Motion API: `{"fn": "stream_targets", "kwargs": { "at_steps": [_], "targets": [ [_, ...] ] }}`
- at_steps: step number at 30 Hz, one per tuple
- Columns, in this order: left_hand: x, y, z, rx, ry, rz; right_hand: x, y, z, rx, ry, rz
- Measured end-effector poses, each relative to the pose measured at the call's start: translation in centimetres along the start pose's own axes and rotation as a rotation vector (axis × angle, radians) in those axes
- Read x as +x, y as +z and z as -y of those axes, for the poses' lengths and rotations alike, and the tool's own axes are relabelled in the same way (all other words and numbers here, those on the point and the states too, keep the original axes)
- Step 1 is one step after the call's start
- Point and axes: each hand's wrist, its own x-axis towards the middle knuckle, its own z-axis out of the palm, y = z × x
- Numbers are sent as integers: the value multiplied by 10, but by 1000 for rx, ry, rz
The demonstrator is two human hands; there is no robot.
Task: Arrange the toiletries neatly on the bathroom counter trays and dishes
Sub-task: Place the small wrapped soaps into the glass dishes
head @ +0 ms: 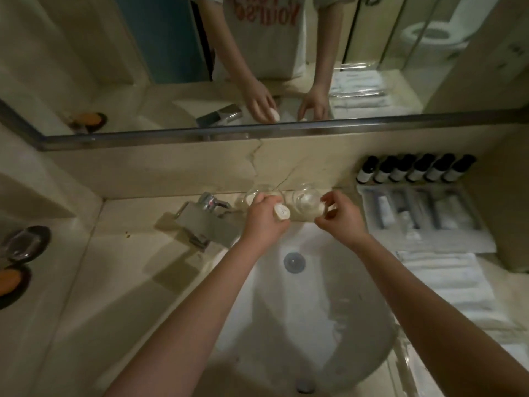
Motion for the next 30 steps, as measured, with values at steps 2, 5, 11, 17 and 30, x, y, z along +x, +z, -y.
{"fn": "stream_targets", "kwargs": {
  "at_steps": [2, 5, 11, 17, 30],
  "targets": [
    [17, 15, -2, 23, -14, 29, 21, -5, -9, -1, 17, 17],
    [38, 37, -4, 95, -13, 36, 48, -10, -18, -64, -10, 57],
    [74, 69, -4, 263, -17, 83, 82, -3, -33, -305, -96, 206],
    [88, 88, -2, 430, 38, 158, 88, -1, -43, -484, -249, 201],
    [93, 83, -4, 460, 37, 179, 84, 0, -39, -699, -208, 163]
  ]
}}
